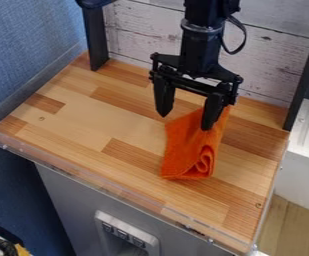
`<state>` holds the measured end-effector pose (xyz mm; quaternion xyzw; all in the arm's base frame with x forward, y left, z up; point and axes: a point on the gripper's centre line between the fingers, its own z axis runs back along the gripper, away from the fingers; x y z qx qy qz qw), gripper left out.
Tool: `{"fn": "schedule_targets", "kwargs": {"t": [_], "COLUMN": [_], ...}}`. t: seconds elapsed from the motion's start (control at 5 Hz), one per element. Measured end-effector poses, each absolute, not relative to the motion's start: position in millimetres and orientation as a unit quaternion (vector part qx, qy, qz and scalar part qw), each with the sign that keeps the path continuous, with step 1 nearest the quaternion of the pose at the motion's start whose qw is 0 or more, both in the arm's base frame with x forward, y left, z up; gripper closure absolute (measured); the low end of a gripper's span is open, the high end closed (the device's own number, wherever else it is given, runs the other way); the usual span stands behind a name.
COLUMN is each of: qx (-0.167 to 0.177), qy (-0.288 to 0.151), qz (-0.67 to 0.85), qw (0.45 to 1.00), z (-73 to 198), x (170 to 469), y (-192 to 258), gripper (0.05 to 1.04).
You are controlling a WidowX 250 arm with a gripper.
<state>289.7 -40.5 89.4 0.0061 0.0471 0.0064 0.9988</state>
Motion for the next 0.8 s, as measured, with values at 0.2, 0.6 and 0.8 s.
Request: {"fn": "schedule_targets", "kwargs": {"t": [0.2, 0.6, 0.8], "qx": [0.005, -0.004, -0.005], "qy": [0.042, 0.007, -0.005], "qz": [-0.003, -0.042, -0.062], "qw": [0.999, 0.999, 0.998], "z": [85.0, 84.7, 79.0], "x": [293.1, 304.8, 310.7], "y": [-41.4, -44.4, -45.7], "gripper": [0.085, 0.089, 0.084]}}
